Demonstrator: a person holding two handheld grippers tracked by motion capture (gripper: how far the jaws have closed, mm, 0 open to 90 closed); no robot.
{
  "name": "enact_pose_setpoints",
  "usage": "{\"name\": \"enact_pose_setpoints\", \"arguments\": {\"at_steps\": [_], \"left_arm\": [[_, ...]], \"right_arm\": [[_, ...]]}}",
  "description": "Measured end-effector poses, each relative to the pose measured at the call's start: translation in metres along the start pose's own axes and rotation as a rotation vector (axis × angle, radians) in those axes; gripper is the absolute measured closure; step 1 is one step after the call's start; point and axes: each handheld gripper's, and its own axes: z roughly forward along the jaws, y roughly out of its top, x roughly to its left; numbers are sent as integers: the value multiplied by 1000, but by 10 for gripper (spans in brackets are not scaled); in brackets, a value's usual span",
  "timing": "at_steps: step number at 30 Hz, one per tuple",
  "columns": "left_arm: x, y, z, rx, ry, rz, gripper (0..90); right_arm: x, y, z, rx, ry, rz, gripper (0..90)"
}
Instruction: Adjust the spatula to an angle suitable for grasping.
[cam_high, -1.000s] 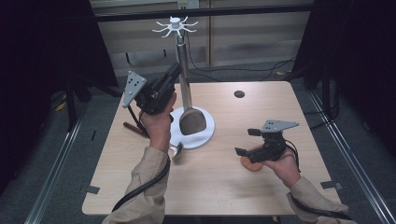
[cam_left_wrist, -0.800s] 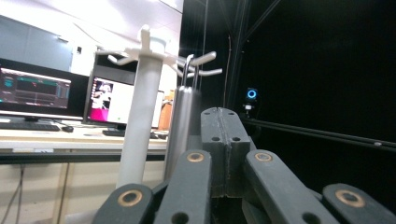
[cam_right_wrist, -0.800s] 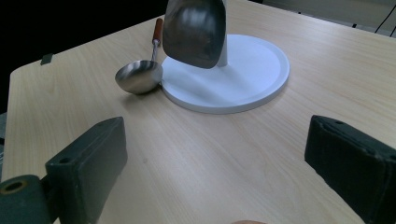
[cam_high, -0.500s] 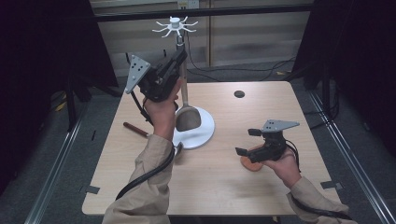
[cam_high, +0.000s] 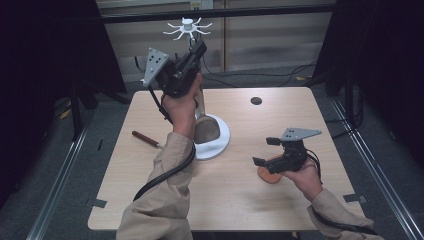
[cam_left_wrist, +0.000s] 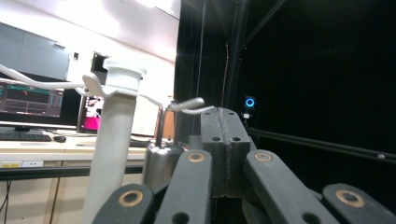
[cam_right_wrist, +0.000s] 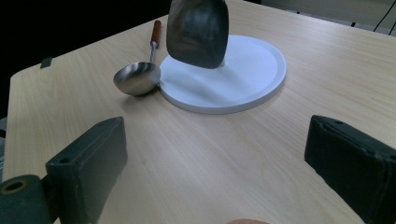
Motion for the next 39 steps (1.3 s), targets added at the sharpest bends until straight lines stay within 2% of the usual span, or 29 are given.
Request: {"name": "enact_pose_setpoints", "arguments": {"at_steps": [4,7,19,24,39], "left_arm": [[2,2,-1,-6,17,-24,900],[3,2,-2,-6,30,-12,900],[12,6,-9,-17,64,-43,900],[14,7,-11,-12,81,-23,900],[18,12,-13,-5,105,-15,900]], "right_arm": [[0,1,-1,-9,3,0,55],[0,1,-1,-9,3,2,55],[1,2,0,-14,8,7,55],[1,1,0,-11,9,4,55],[0,1,0,-12,9,2,55]]}}
